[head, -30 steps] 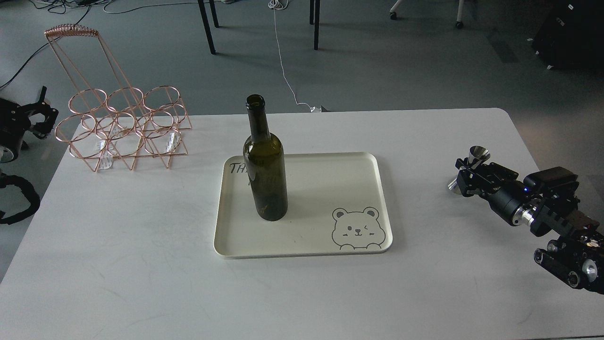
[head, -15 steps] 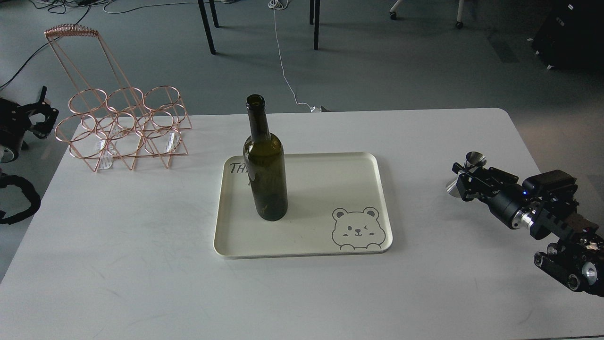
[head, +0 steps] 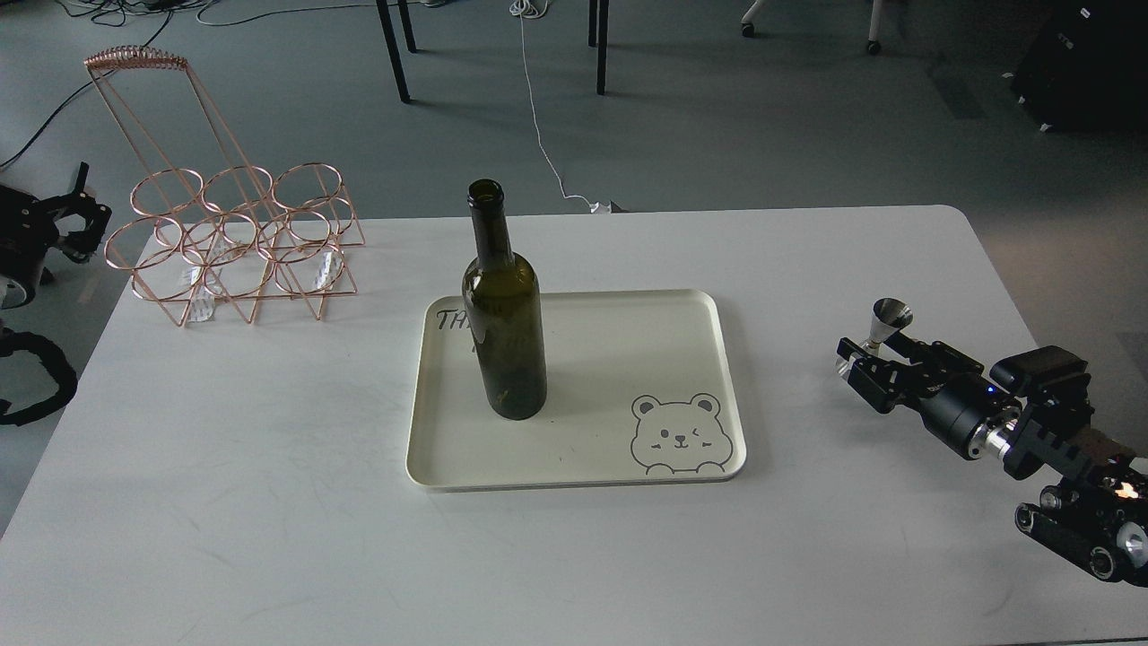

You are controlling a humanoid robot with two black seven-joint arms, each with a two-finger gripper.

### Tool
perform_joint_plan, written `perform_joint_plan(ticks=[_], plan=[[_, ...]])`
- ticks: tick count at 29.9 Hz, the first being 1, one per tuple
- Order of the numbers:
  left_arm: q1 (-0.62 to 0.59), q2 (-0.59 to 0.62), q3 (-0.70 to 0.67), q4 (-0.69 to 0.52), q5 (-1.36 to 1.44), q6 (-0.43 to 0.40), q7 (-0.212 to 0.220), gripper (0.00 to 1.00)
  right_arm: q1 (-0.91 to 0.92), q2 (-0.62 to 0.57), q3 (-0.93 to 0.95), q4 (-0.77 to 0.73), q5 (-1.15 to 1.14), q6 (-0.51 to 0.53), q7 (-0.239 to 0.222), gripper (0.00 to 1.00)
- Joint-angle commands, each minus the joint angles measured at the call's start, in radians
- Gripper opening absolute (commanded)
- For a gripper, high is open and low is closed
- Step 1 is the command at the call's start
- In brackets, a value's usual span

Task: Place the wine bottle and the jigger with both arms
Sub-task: 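Lift the jigger off the tray and carry it away from the bottle, then set the jigger on the table and withdraw the right gripper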

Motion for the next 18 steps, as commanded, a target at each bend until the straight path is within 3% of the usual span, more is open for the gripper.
perform_joint_plan(ticks=[1,13,18], plan=[[0.000,0.000,0.000,0.000,0.000,0.000,0.000,0.98,-0.006,-0.041,0.000,0.040,-0.001,0.000,0.000,0.87],[0.000,0.002,-0.001,0.000,0.000,0.000,0.000,0.98,-0.011,-0.353,0.003,0.352,0.000,0.000,0.000,0.89],[-0.001,0.014,-0.001,0.000,0.000,0.000,0.002,0.98,0.040,-0.423,0.058,0.401,0.049,0.000,0.000,0.90]])
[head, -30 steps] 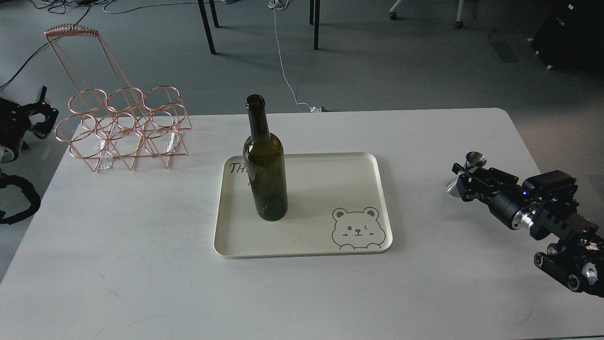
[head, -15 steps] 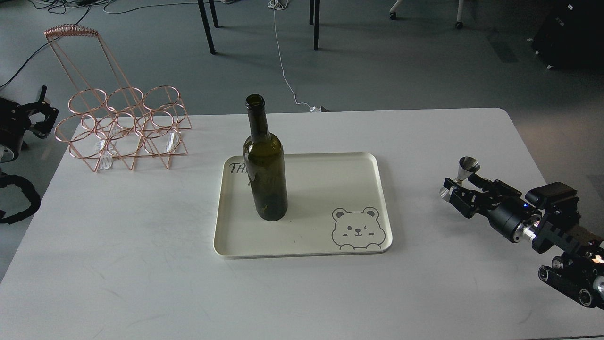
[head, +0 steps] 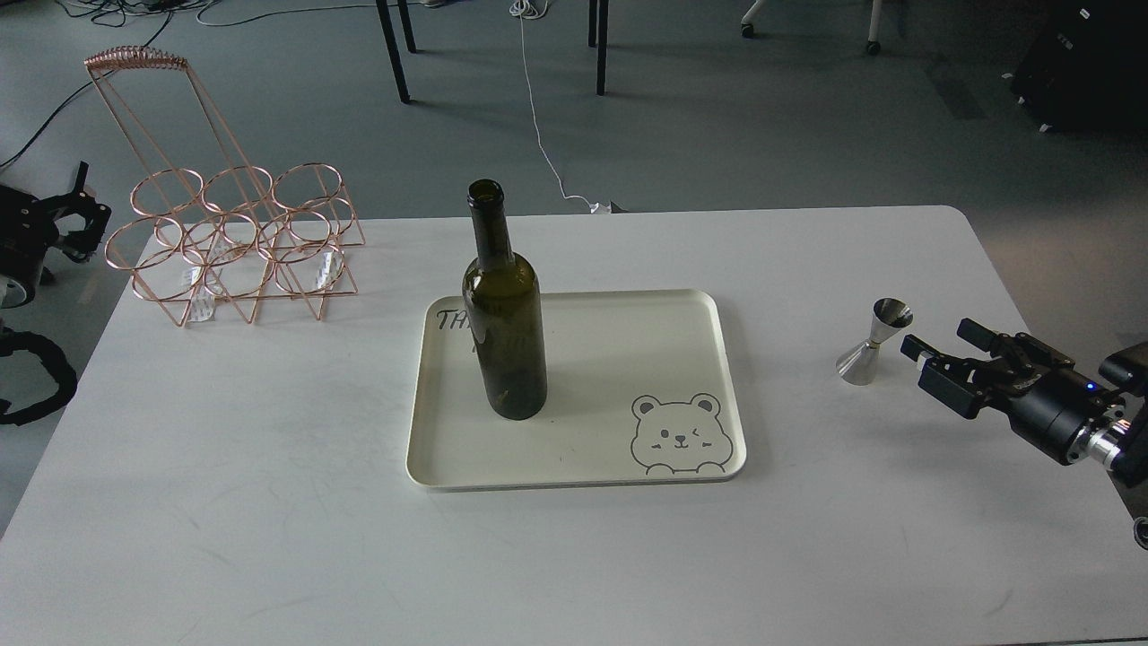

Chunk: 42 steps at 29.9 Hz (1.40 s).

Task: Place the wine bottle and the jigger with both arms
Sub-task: 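Set the jigger on the table and withdraw the right gripper, then reach the left gripper to the wine bottle neck and grasp it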

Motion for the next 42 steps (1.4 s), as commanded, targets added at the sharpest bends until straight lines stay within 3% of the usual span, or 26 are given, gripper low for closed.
perform_joint_plan(ticks=[1,5,13,19,23,26,33,39,42], plan=[[-0.001,0.008,0.000,0.000,0.000,0.000,0.002,0.98,0.061,-0.032,0.055,0.020,0.063,0.000,0.000,0.93],[-0.017,0.008,0.002,0.000,0.002,0.000,0.003,0.98,0.159,-0.002,0.078,-0.009,0.208,0.000,0.000,0.96],[-0.064,0.062,0.003,-0.003,0.049,0.000,0.026,0.98,0.386,0.244,0.089,-0.217,0.437,0.000,0.000,0.96],[-0.187,0.135,0.003,-0.003,0.193,0.000,0.026,0.98,0.469,0.376,0.089,-0.372,0.756,0.019,0.000,0.97],[-0.280,0.163,0.005,-0.008,0.329,0.000,0.025,0.98,0.483,0.428,0.127,-0.440,0.992,0.120,0.000,0.97],[-0.354,0.169,0.005,-0.079,0.477,0.000,0.025,0.98,0.483,0.445,0.188,-0.493,1.156,0.209,0.000,0.97],[-0.360,0.280,0.005,-0.463,0.811,0.000,0.022,0.98,0.469,0.442,0.313,-0.625,1.455,0.592,0.000,0.97],[-0.360,0.352,0.048,-0.716,0.980,0.000,0.025,0.98,0.396,0.465,0.355,-0.770,1.614,0.959,0.000,0.99],[-0.360,0.366,0.054,-0.828,1.144,0.000,0.023,0.98,0.353,0.502,0.408,-0.823,1.658,0.977,0.000,1.00]])
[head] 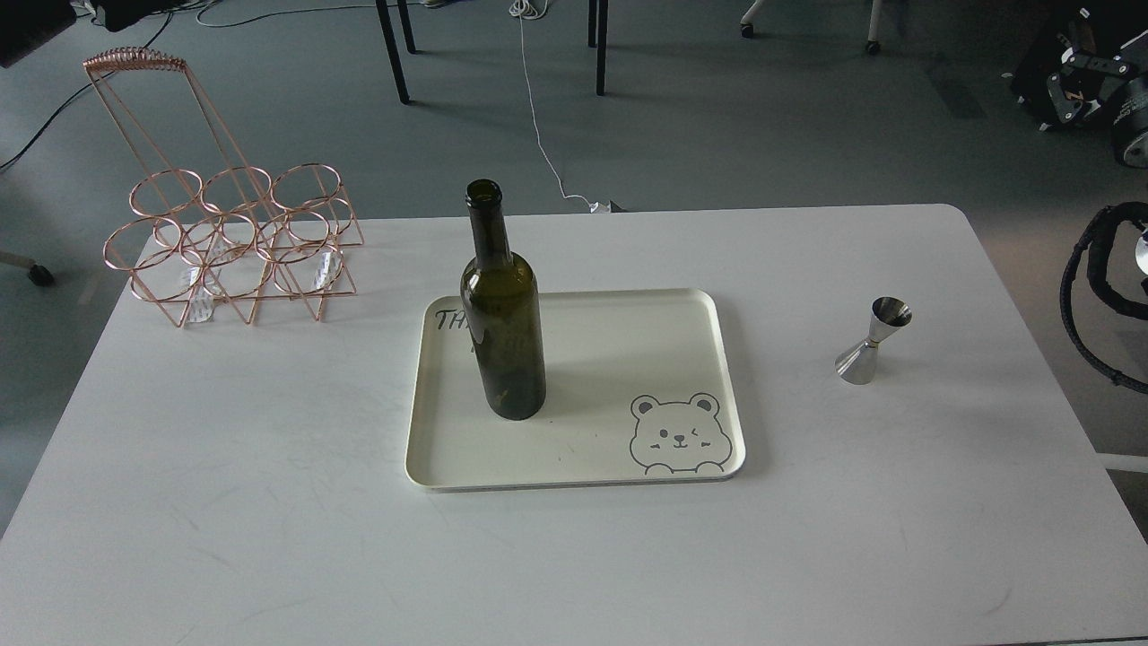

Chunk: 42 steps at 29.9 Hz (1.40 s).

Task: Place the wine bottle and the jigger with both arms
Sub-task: 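Reach the left gripper to the wine bottle neck and grasp it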

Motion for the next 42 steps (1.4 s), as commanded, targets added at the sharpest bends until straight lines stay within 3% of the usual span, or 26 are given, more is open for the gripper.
perform_joint_plan(ticks=[1,7,11,18,23,28,37,42], plan=[[0.000,0.017,0.009,-0.136,0.208,0.000,-0.001,0.98,-0.051,0.044,0.065,-0.061,0.047,0.046,0.000,1.00],[0.002,0.020,0.013,-0.265,0.687,0.000,-0.006,0.98,-0.110,0.063,0.159,-0.067,0.047,0.046,0.000,1.00],[0.005,0.003,0.016,-0.304,0.819,0.019,-0.006,0.98,-0.136,0.063,0.154,-0.067,0.047,0.046,0.000,1.00],[0.020,-0.057,0.179,-0.322,1.011,0.214,-0.004,0.98,-0.136,0.061,0.151,-0.064,0.047,0.046,0.000,1.00],[0.023,-0.095,0.245,-0.318,1.149,0.269,-0.003,0.98,-0.134,0.053,0.153,-0.060,0.047,0.046,0.000,1.00],[0.032,-0.121,0.282,-0.315,1.189,0.329,-0.003,0.98,-0.137,0.052,0.151,-0.061,0.047,0.046,0.000,1.00],[0.052,-0.221,0.291,-0.255,1.218,0.335,-0.003,0.97,-0.136,0.053,0.151,-0.061,0.045,0.046,0.000,1.00],[0.057,-0.241,0.291,-0.239,1.217,0.335,-0.003,0.84,-0.133,0.050,0.150,-0.060,0.045,0.046,0.000,1.00]])
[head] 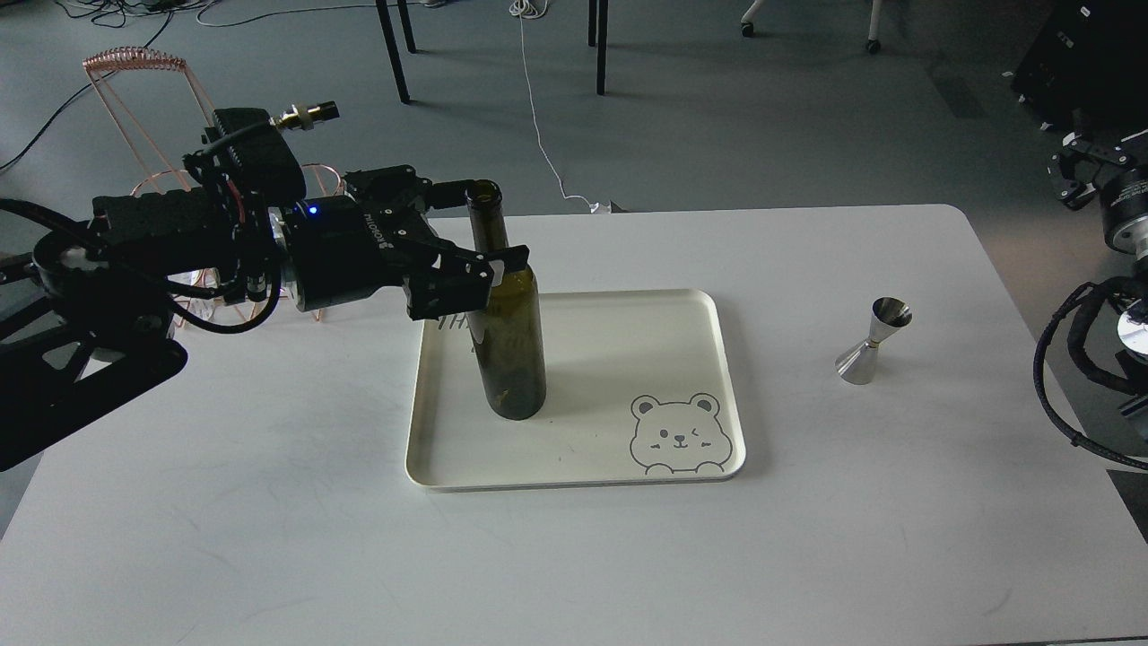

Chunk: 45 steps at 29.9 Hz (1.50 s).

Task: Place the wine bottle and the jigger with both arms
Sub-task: 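Reach the left gripper to the wine bottle neck and grasp it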

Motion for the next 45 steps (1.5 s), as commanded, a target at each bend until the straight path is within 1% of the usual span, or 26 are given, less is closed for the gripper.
perform_joint_plan(ticks=[1,4,8,10,12,14,21,24,26,29,34,38,43,45], plan=[[0.004,-0.007,0.000,0.006,-0.001,0.004,-0.003,0.82,0.004,-0.004,0.000,0.001,0.000,0.000,0.000,1.00],[0.007,-0.007,0.002,0.009,-0.001,0.024,-0.004,0.72,0.005,-0.004,-0.002,-0.001,0.000,0.000,0.000,1.00],[0.027,-0.007,0.000,0.020,0.000,0.025,-0.009,0.61,0.005,-0.005,-0.002,-0.001,0.000,0.000,0.000,1.00],[0.033,-0.007,0.000,0.020,0.000,0.025,-0.010,0.57,0.007,-0.004,-0.002,-0.001,0.000,0.000,0.000,1.00],[0.033,-0.006,0.000,0.020,0.000,0.025,-0.010,0.56,0.007,-0.005,-0.002,-0.001,0.000,0.000,0.000,1.00],[0.033,-0.003,0.000,0.020,0.002,0.025,-0.010,0.51,0.005,-0.005,-0.002,-0.001,-0.002,0.000,0.000,1.00],[0.033,-0.006,0.000,0.020,0.025,0.031,-0.010,0.48,0.005,-0.005,-0.002,-0.001,-0.003,0.000,0.000,1.00],[0.033,-0.004,0.000,0.020,0.025,0.031,-0.010,0.41,0.007,-0.005,-0.002,-0.001,-0.003,0.000,0.000,1.00],[0.033,-0.003,0.000,0.020,0.025,0.031,-0.010,0.38,0.007,-0.005,-0.002,-0.003,-0.003,0.000,0.000,1.00],[0.033,-0.003,-0.001,0.020,0.026,0.033,-0.010,0.30,0.007,-0.005,-0.002,-0.006,-0.003,0.000,0.000,1.00],[0.031,0.002,-0.003,0.020,0.023,0.037,-0.003,0.24,0.007,-0.007,-0.002,-0.007,-0.005,0.000,0.000,1.00],[0.027,0.002,-0.008,0.020,0.023,0.037,-0.003,0.20,0.011,-0.008,-0.002,-0.009,-0.005,0.000,0.000,1.00],[0.019,0.010,-0.020,0.014,0.020,0.037,-0.010,0.18,0.010,-0.013,-0.003,-0.009,-0.006,0.000,0.000,1.00],[0.013,0.026,-0.044,0.007,0.014,0.036,-0.016,0.18,0.011,-0.014,-0.003,-0.009,-0.008,0.000,0.000,1.00]])
